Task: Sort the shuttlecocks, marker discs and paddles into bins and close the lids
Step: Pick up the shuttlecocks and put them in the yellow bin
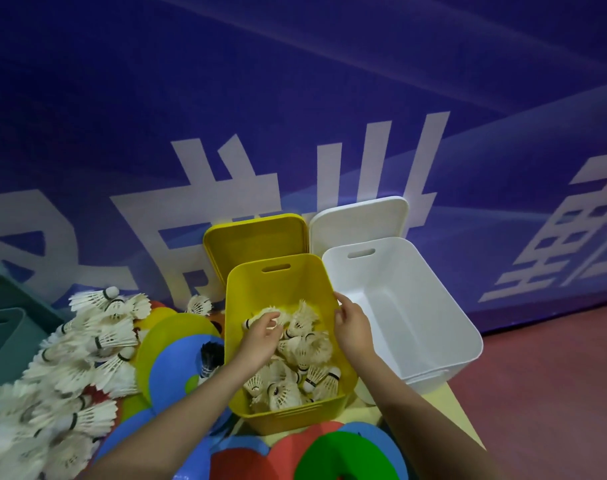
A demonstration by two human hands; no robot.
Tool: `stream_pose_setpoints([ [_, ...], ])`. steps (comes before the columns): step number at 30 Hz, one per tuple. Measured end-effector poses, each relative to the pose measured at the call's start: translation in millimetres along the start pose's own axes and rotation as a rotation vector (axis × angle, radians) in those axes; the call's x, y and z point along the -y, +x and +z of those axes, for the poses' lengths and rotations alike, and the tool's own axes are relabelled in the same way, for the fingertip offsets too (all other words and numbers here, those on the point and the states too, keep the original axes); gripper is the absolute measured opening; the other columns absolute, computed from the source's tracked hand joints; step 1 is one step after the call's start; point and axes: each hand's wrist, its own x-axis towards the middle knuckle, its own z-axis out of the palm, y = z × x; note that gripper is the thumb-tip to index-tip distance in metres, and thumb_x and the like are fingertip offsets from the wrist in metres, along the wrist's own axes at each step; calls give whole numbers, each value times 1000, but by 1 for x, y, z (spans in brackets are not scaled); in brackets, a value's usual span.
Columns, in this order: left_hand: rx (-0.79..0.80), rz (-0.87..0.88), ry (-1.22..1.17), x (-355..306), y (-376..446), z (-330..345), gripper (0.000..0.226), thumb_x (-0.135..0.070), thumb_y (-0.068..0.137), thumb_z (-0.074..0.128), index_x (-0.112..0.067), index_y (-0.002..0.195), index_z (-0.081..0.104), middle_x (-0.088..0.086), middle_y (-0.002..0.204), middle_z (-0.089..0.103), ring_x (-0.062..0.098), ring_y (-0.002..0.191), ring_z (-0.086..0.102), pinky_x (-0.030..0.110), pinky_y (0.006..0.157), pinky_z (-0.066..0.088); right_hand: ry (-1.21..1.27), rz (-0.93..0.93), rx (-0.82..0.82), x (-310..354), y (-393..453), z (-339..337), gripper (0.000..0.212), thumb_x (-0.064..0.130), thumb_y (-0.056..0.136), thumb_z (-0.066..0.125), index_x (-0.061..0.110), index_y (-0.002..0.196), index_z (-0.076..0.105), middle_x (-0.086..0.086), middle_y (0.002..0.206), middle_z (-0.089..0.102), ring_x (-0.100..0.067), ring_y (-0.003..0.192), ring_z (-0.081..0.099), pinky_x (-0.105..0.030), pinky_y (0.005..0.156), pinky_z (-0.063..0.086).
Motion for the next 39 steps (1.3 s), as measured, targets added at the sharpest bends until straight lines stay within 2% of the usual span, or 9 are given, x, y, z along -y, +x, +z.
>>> stream_pose_setpoints([
  [3, -15, 108, -10, -4, -9, -24, 35, -26, 99, 47, -24, 134, 48, -2, 124, 52, 14, 112, 51, 24, 82, 44, -19, 0, 15, 0, 1, 0, 39, 18, 98, 44, 21, 138, 47, -11, 113, 60, -24, 97, 58, -31, 82, 43],
  [8, -91, 150, -125, 10, -25, -80, 28, -18, 98, 49, -26, 125, 52, -3, 116, 56, 14, 107, 56, 32, 88, 49, -154, -11, 37, 10, -2, -1, 44, 24, 96, 51, 15, 139, 45, -12, 129, 52, -28, 116, 52, -34, 95, 41],
  [13, -192, 125, -97, 61, -45, -144, 25, -17, 98, 49, -29, 119, 54, -1, 112, 58, 16, 100, 58, 27, 77, 45, -246, -180, -22, 57, -21, 16, 43, 26, 92, 58, 12, 132, 52, -12, 129, 52, -29, 125, 42, -38, 102, 36],
  [18, -300, 80, -57, 109, -66, -191, 25, -15, 97, 50, -21, 119, 58, 2, 112, 59, 15, 102, 57, 23, 77, 44, -19, -292, 116, 134, -66, 63, 32, 28, 93, 58, 19, 124, 59, 3, 117, 59, -11, 111, 54, -22, 86, 42],
  [22, -367, 92, -45, 134, -89, -216, 21, -14, 95, 53, -24, 112, 62, -1, 112, 61, 15, 98, 58, 28, 81, 46, 275, -159, 278, 169, -113, 116, 26, 18, 92, 58, 17, 119, 60, 6, 105, 60, -8, 99, 57, -23, 84, 46],
  [25, -355, 73, 21, 156, -105, -232, 25, -15, 93, 55, -26, 114, 60, -2, 113, 59, 13, 98, 58, 32, 81, 49, 315, -44, 351, 161, -150, 161, 30, 17, 93, 56, 16, 123, 57, 2, 115, 59, -10, 107, 56, -25, 85, 46],
  [28, -337, 40, 116, 175, -114, -243, 31, -15, 92, 57, -19, 122, 59, 1, 116, 57, 14, 99, 57, 25, 78, 43, 211, 0, 301, 137, -177, 189, 33, 22, 95, 54, 18, 128, 54, 3, 127, 52, -10, 115, 51, -19, 85, 42],
  [32, -287, 34, 195, 190, -111, -250, 32, -20, 91, 59, -20, 124, 58, 4, 119, 57, 14, 101, 56, 23, 80, 43, 98, 92, 168, 116, -187, 203, 43, 15, 91, 55, 17, 134, 49, -5, 130, 51, -22, 119, 50, -34, 92, 46],
  [39, -129, 214, 507, 175, -83, -246, 40, -26, 93, 53, -23, 133, 50, -1, 135, 46, 19, 126, 42, 34, 98, 40, -32, 236, 202, 113, -174, 215, 55, 29, 92, 54, 15, 142, 34, -10, 107, 61, -26, 77, 58, -33, 55, 40],
])
